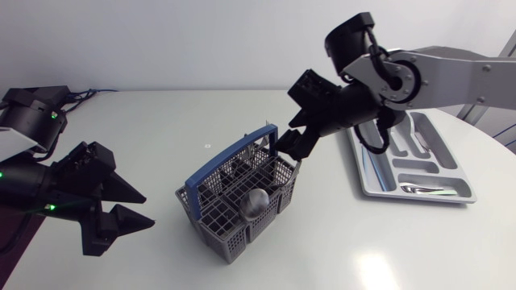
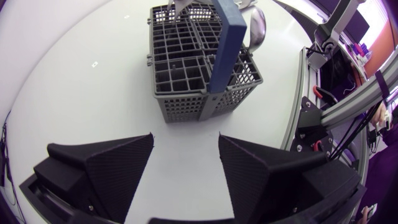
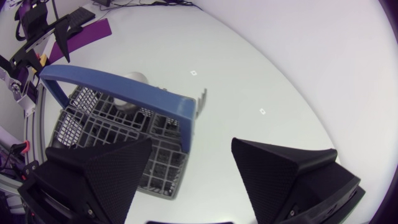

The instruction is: Unload the cutlery basket into the drawer organizer.

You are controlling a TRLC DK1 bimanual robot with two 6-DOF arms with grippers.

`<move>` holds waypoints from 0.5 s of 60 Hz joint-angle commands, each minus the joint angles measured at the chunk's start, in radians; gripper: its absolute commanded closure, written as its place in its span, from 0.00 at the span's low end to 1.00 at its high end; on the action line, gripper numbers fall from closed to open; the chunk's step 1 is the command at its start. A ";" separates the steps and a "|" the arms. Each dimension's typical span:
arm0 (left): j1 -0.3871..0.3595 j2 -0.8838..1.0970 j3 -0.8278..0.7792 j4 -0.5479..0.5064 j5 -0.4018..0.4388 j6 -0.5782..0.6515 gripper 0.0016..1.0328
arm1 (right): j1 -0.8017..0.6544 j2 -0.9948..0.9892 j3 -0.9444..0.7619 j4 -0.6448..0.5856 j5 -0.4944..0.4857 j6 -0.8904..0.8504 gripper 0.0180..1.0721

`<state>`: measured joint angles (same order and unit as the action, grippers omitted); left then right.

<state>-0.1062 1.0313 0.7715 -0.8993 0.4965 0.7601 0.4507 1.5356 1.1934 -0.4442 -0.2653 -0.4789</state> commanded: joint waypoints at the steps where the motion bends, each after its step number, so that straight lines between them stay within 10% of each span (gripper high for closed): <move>1: -0.004 0.030 -0.032 0.017 -0.001 0.016 0.14 | -0.049 -0.037 -0.051 0.001 -0.020 -0.009 0.09; 19: -0.026 0.219 -0.012 0.105 -0.006 0.024 0.14 | -0.152 -0.031 -0.140 0.065 -0.078 -0.004 0.11; 30: -0.058 0.312 0.014 0.158 -0.021 0.004 0.14 | -0.170 0.072 -0.160 0.170 -0.081 0.020 0.74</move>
<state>-0.1535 1.3178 0.7658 -0.7551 0.4759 0.7624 0.2859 1.5661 1.0592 -0.3058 -0.3401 -0.4778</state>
